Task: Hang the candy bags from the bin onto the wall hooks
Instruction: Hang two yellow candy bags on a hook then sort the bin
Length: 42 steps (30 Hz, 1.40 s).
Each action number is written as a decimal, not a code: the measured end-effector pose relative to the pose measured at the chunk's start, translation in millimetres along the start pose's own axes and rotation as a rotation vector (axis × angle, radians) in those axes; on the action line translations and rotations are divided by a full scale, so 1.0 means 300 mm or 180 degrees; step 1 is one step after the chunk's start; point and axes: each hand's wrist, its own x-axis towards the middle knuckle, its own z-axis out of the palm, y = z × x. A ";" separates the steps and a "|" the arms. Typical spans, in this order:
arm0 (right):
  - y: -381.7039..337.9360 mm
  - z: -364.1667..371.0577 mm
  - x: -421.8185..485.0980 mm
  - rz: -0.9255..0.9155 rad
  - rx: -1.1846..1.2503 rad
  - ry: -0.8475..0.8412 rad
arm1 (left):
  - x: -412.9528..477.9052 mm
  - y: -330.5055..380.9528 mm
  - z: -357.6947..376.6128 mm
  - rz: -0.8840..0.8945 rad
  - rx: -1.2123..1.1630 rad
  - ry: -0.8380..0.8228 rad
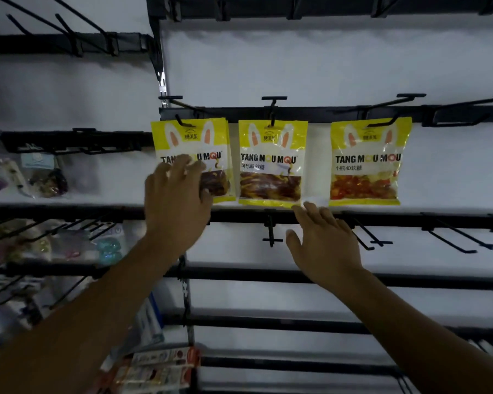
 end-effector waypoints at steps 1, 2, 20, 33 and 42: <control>0.008 0.019 -0.011 0.0021 0.0002 -0.0060 | -0.032 0.019 0.019 0.0256 0.0154 -0.0076; 0.015 0.036 -0.021 0.0044 0.0021 -0.0124 | -0.063 0.035 0.042 0.0450 0.0249 -0.0149; 0.163 0.428 -0.251 -0.0112 0.0380 -0.1244 | -0.546 0.255 0.332 0.0393 0.0536 -0.2076; 0.208 0.894 -0.569 0.0215 0.0272 -0.2344 | -1.049 0.337 0.563 0.0131 0.0425 -0.3476; 0.120 1.167 -0.854 0.0602 0.0193 -0.2950 | -1.406 0.247 0.704 0.0372 -0.0051 -0.4123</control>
